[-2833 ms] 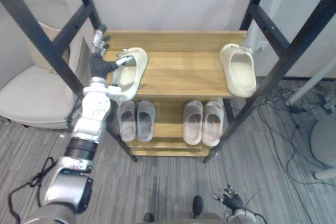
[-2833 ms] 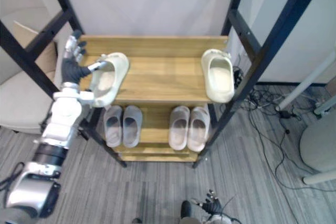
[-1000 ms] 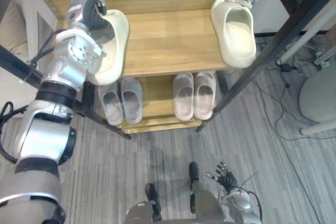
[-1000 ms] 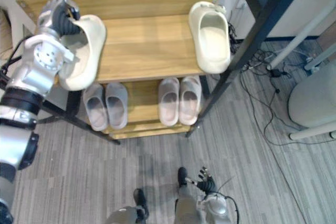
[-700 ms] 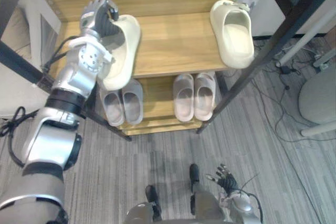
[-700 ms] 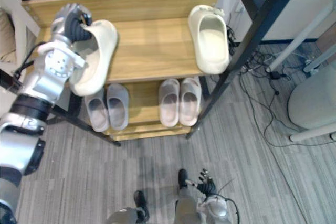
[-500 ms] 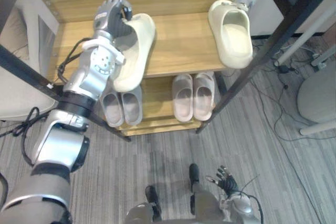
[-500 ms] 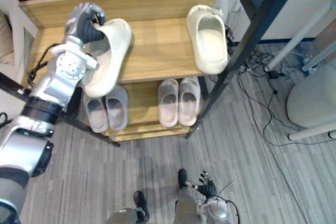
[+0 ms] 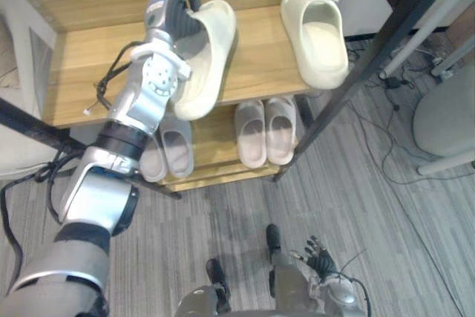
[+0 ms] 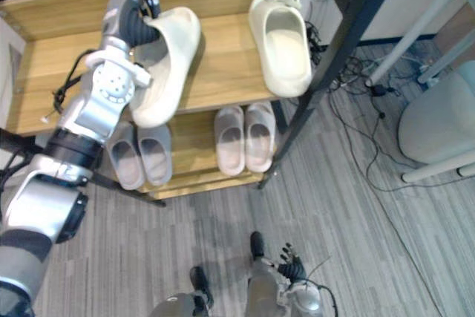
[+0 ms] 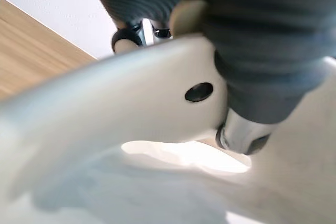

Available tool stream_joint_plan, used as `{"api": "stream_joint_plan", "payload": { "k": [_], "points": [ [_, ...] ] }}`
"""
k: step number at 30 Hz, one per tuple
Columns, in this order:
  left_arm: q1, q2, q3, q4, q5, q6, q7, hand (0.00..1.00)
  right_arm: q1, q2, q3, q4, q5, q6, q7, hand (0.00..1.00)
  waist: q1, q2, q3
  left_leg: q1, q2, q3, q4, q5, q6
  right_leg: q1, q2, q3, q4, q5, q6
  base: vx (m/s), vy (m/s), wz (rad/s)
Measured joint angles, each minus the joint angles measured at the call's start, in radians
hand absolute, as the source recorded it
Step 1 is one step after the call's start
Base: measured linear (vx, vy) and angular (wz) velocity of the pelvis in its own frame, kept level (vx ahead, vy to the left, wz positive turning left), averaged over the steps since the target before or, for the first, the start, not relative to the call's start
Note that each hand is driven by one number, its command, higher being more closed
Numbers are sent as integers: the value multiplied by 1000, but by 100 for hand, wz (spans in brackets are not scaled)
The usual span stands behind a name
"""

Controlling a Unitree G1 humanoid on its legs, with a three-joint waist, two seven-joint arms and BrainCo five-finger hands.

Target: Organize the slippers on the shoe rack

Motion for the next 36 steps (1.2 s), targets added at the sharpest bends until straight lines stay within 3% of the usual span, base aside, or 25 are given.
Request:
{"api": "stream_joint_plan", "payload": {
  "k": [10,11,26,36],
  "points": [
    [-65,-44,12,50,0,22,14,100,15,9,5,-30,0,1,-8,0,-4,2,-1,-66,18,6,127,-80,17,-34,4,54,0,15,-3,-1,17,-16],
    [-65,-44,15,56,0,24,16,0,16,9,5,-30,0,1,-8,0,-4,3,-1,-64,18,7,130,-82,19,-34,4,59,0,18,-7,-8,28,-7],
    [-64,-107,83,83,-21,37,50,0,46,8,22,-72,0,0,-16,0,-3,12,-2,-87,34,26,198,-120,25,-39,11,85,0,23,-7,-4,11,-5],
    [-26,-217,100,99,-179,36,52,0,89,-3,37,-113,-10,2,-17,0,-1,38,-13,-58,29,-5,188,-115,27,4,6,52,0,22,-6,4,9,7]
  ]
}}
